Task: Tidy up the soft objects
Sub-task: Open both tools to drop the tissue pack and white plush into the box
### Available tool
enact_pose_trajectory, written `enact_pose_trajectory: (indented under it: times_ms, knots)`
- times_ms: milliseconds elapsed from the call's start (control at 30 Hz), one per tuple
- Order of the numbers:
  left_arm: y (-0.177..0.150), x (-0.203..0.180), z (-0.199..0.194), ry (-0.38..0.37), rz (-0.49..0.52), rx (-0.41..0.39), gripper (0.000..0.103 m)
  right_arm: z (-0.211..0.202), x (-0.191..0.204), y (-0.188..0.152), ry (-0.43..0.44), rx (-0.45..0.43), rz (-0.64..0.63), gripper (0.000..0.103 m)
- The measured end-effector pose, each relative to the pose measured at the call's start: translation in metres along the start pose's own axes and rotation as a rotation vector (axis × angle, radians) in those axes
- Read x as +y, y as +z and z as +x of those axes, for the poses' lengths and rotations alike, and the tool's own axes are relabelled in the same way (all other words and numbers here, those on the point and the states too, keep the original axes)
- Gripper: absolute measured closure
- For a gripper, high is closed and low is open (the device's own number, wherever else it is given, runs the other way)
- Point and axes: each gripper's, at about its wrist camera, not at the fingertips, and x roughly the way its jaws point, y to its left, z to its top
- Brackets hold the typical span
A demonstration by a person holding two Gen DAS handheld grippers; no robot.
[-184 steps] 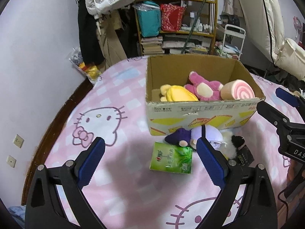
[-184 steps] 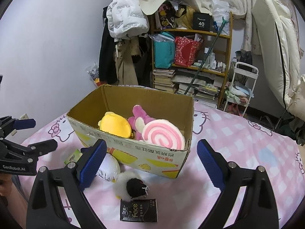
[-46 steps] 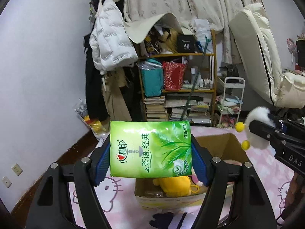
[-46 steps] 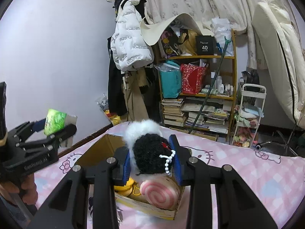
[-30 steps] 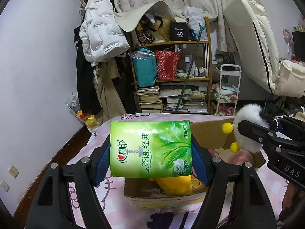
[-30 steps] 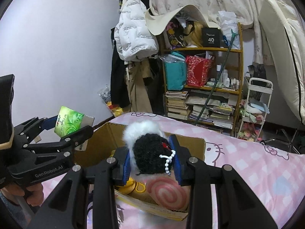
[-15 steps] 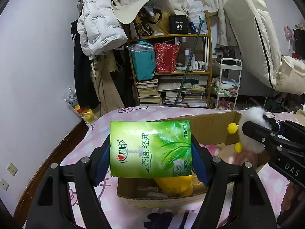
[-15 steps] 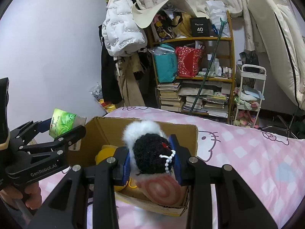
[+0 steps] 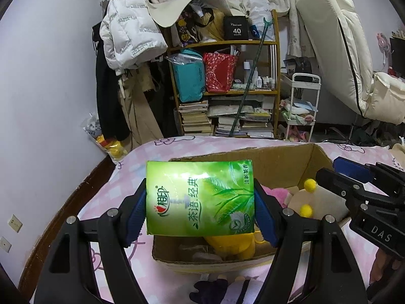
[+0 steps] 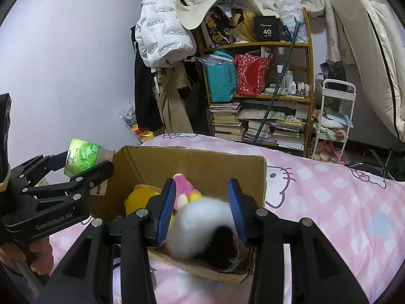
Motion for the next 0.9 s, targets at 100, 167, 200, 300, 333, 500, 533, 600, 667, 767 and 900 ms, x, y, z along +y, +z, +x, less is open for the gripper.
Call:
enact_pose_trajectory:
  times_ms: [100,167,200,300,333,500,533,600,667,767,900]
  knots:
    - [0.002,0.001,-0.002,0.013,-0.002,-0.015,0.019,0.001,-0.001,-0.002,-0.003,0.01,-0.003,0.045]
    - [0.002,0.002,-0.005,0.019,-0.001,-0.026,0.016,0.001,-0.002,-0.002,-0.003,0.01,-0.001,0.043]
    - [0.003,0.001,-0.006,0.019,0.0,-0.029,0.015,0.001,-0.002,-0.002,-0.003,0.012,0.002,0.039]
    - [0.002,0.002,-0.007,0.027,0.002,-0.03,0.014,0.0,-0.004,-0.002,-0.001,0.008,0.012,0.029]
    - [0.001,0.002,-0.008,0.03,0.002,-0.03,0.013,0.0,-0.004,-0.002,0.001,0.007,0.013,0.028]
    - [0.0,0.002,-0.012,0.041,0.001,-0.035,0.01,-0.002,-0.007,-0.003,-0.006,0.015,0.021,0.027]
    - [0.0,0.003,-0.013,0.04,0.002,-0.036,0.01,-0.002,-0.007,-0.004,-0.008,0.016,0.024,0.026]
    - [0.0,0.003,-0.016,0.045,0.001,-0.041,0.01,-0.003,-0.008,-0.004,-0.011,0.016,0.029,0.022]
    - [0.0,0.004,-0.019,0.048,0.001,-0.045,0.01,-0.006,-0.008,-0.003,-0.016,0.011,0.029,0.02]
    - [-0.001,0.006,-0.024,0.051,-0.01,-0.051,0.008,-0.012,-0.008,-0.001,-0.015,0.007,0.034,0.014]
    - [-0.004,0.01,-0.031,0.045,-0.031,-0.05,0.008,-0.02,-0.007,-0.001,-0.023,-0.006,0.045,0.009]
